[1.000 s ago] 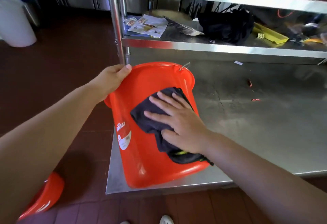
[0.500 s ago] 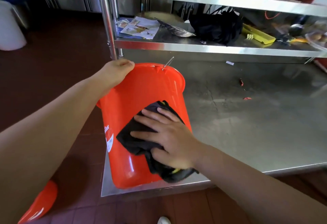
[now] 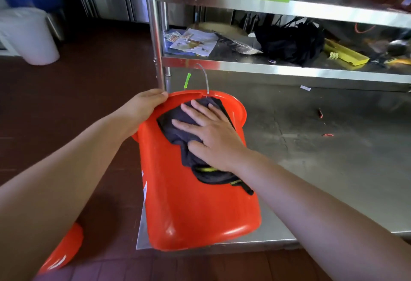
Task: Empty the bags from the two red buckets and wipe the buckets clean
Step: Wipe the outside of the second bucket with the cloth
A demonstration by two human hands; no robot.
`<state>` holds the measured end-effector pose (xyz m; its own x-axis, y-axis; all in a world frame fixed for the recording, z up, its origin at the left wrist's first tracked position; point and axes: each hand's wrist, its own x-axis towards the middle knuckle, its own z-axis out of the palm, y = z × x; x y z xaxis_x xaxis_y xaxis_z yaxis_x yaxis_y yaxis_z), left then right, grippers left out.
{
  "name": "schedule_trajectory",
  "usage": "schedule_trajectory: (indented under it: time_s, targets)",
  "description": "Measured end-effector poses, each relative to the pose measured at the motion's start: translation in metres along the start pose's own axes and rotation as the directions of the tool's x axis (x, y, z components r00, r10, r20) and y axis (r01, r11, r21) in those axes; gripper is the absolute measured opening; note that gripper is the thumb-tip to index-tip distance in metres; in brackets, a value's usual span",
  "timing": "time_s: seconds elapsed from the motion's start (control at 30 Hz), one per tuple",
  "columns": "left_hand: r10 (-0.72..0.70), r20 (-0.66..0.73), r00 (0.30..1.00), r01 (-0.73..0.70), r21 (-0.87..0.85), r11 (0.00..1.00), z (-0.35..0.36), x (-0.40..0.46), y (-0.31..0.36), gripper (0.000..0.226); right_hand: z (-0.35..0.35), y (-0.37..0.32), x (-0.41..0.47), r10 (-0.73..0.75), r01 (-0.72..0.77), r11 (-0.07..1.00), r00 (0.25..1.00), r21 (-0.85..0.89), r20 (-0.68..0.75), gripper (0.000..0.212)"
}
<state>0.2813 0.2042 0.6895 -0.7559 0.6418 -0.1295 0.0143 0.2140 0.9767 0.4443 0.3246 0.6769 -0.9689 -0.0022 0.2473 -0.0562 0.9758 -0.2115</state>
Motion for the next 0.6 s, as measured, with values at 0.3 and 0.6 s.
schedule_trajectory:
  time_s: [0.3, 0.6]
  targets:
    - [0.153, -0.089, 0.984, -0.138, 0.157, 0.978, -0.007, -0.014, 0.007, 0.048, 0.014, -0.033, -0.104, -0.194, 0.191, 0.98, 0.977, 0.049, 0.087, 0.059]
    - [0.089, -0.119, 0.989, -0.084, 0.051, 0.995, 0.005, -0.006, 0.0, 0.019, 0.007, -0.026, -0.079, -0.213, 0.209, 0.976, 0.974, 0.053, 0.08, 0.061]
